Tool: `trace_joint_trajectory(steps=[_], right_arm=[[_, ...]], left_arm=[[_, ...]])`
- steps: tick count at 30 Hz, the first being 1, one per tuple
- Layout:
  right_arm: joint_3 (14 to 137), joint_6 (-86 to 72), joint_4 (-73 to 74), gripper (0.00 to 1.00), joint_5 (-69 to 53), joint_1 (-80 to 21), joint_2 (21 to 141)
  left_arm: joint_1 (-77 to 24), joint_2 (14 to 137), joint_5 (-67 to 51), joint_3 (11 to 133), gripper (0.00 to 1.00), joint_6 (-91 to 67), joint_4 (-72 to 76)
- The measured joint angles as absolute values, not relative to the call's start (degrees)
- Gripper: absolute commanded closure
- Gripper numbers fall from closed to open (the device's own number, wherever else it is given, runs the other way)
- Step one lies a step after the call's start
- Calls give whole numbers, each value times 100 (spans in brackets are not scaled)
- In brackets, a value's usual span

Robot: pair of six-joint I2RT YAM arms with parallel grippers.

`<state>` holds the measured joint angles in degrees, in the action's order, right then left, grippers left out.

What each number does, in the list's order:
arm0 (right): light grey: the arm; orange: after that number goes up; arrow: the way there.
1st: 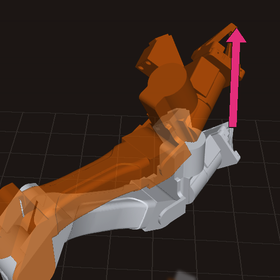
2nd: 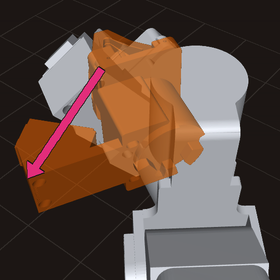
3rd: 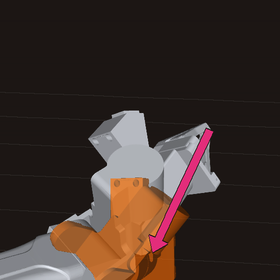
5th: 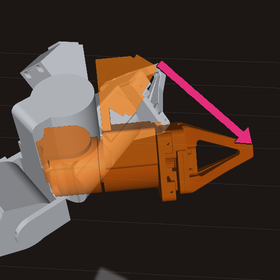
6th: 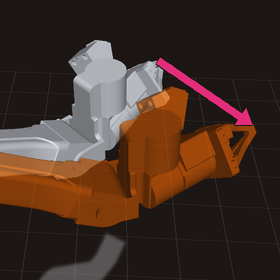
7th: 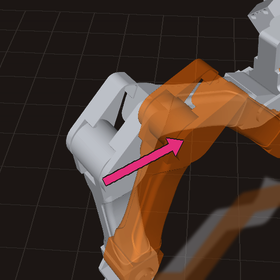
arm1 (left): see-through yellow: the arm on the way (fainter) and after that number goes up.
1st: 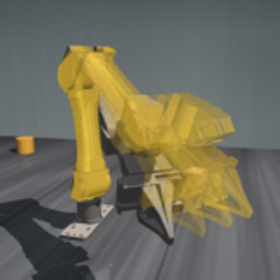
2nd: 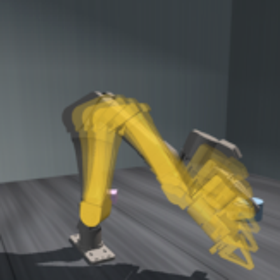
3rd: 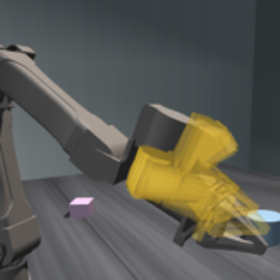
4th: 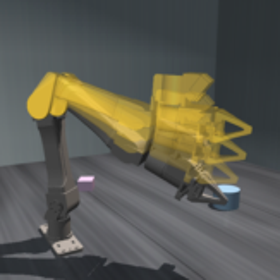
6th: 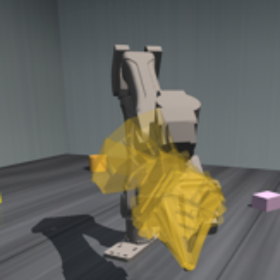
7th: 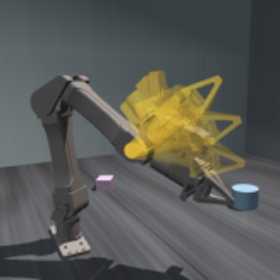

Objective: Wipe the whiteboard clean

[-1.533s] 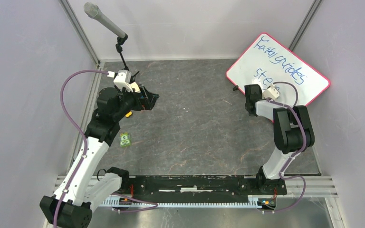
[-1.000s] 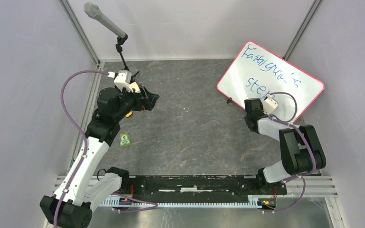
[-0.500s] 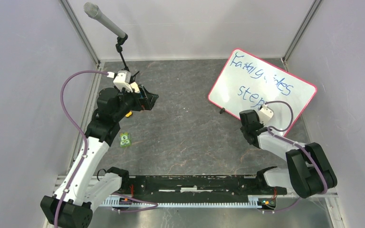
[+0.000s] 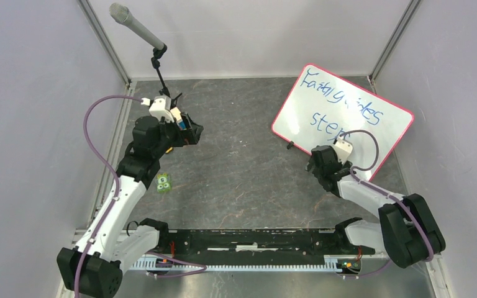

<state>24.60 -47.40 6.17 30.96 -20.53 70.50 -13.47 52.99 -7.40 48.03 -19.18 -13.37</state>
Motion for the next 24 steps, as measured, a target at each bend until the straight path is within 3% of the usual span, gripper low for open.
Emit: trace_joint_trajectory(steps=[8, 13, 19, 24], right_arm=[[2034, -3535, 875, 2, 2545, -2056, 6114], [1817, -2392, 733, 2, 1542, -2064, 5096], [1839, -1579, 198, 2, 285, -2436, 4954], [1997, -1315, 183, 2, -69, -2770, 5199]], left_arm=[[-1347, 5701, 609, 4742, 0, -1929, -1468], [-1302, 6237, 1487, 4884, 0, -2150, -2154], [-766, 6401, 1446, 4960, 0, -2519, -2668], [93, 7808, 1479, 5752, 10, -2895, -3103]])
